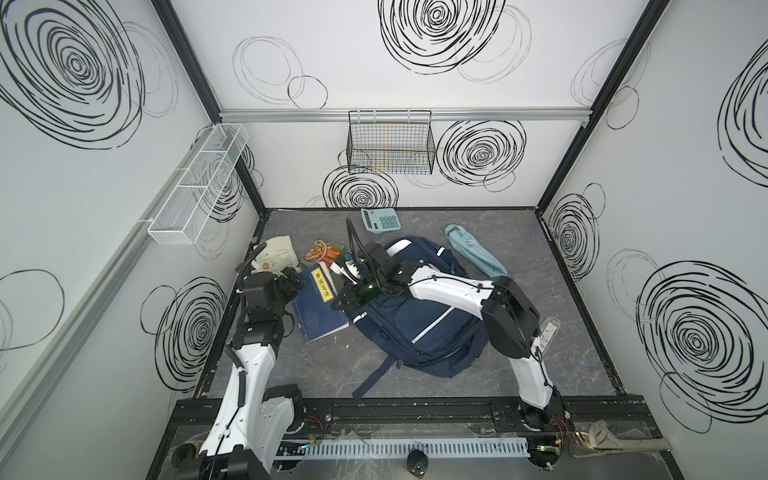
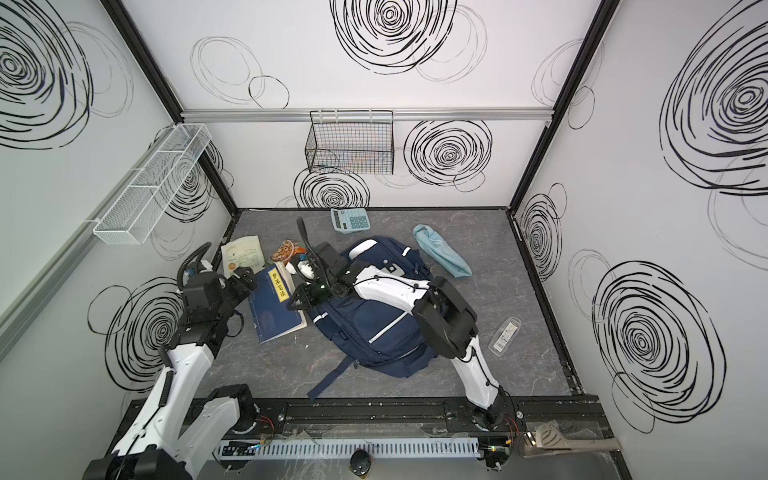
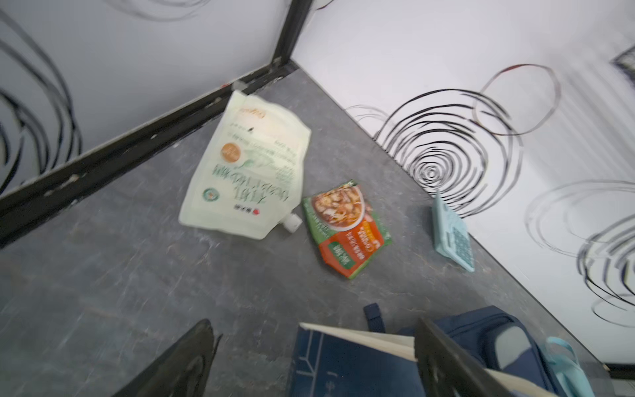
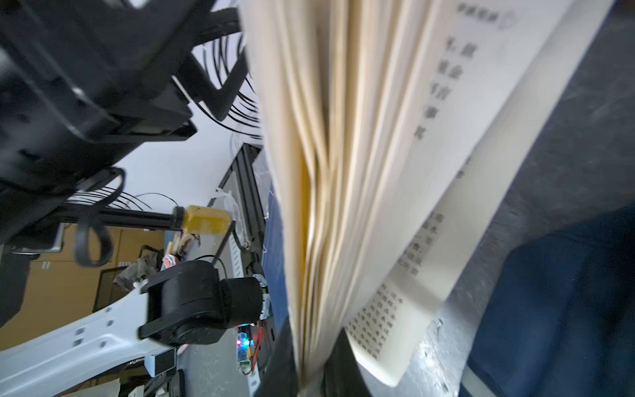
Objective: Pack the student bag
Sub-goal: 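Lift the blue book upright with the right gripper toward the left gripper, then grasp the blue book's spine with the left gripper while the right gripper holds it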
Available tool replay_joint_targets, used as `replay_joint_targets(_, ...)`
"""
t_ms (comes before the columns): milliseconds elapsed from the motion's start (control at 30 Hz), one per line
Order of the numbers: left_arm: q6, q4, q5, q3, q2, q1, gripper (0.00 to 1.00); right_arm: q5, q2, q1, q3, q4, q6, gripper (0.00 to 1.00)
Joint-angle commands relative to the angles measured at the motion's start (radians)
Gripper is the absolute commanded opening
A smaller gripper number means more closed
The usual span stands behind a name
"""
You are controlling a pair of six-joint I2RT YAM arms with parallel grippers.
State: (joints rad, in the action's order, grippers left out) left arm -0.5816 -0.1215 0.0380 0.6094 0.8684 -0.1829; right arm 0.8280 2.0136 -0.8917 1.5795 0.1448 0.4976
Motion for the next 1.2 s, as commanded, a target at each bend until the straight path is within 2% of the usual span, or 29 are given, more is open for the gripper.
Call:
replay_joint_targets(0,0.071,0.066,0.257,0.045,0.018,-0.005,0.93,0.023,-0.135,0.048,-0.09,-0.198,0.042,0.0)
replay_joint_targets(133,-0.069,0.269,0.511,-0.002,0.02,-0.003,0.9,0.024,-0.252,0.116,-0.179,-0.209,0.038,0.0)
replay_joint_targets(233,-0.272,0.624,0.697,-0.106,0.03,0.029,0.89,0.034,-0.328,0.18,-0.241,-0.198,0.027,0.0)
replay_joint_targets(267,-0.35,0.788,0.734,-0.146,0.036,0.049,0.88,0.047,-0.353,0.202,-0.264,-0.201,0.027,0.0)
replay_joint_targets(333,-0.454,0.994,0.748,-0.198,0.052,0.08,0.87,0.066,-0.399,0.241,-0.298,-0.205,0.028,0.0)
replay_joint_targets(400,-0.433,1.006,0.754,-0.189,0.067,0.11,0.85,0.067,-0.445,0.265,-0.323,-0.205,0.019,0.0)
replay_joint_targets(533,-0.243,0.794,0.778,-0.085,0.086,0.209,0.85,0.04,-0.522,0.281,-0.413,-0.287,0.014,0.0)
replay_joint_targets(667,-0.237,0.835,0.775,-0.094,0.085,0.246,0.82,0.077,-0.524,0.281,-0.426,-0.313,0.015,0.0)
replay_joint_targets(833,-0.26,0.847,0.81,-0.113,0.135,0.265,0.54,0.137,-0.51,0.281,-0.438,-0.343,0.029,0.0)
replay_joint_targets(967,-0.317,0.954,0.839,-0.148,0.152,0.274,0.29,0.135,-0.52,0.284,-0.464,-0.335,0.017,0.0)
replay_joint_targets(1067,-0.333,1.025,0.831,-0.177,0.148,0.284,0.02,0.119,-0.534,0.298,-0.484,-0.322,0.006,0.04)
replay_joint_targets(1133,-0.341,1.039,0.823,-0.179,0.141,0.284,0.0,0.113,-0.542,0.317,-0.491,-0.307,-0.001,0.11)
replay_joint_targets(1167,-0.345,1.045,0.818,-0.178,0.134,0.284,0.0,0.107,-0.55,0.33,-0.496,-0.296,-0.006,0.21)
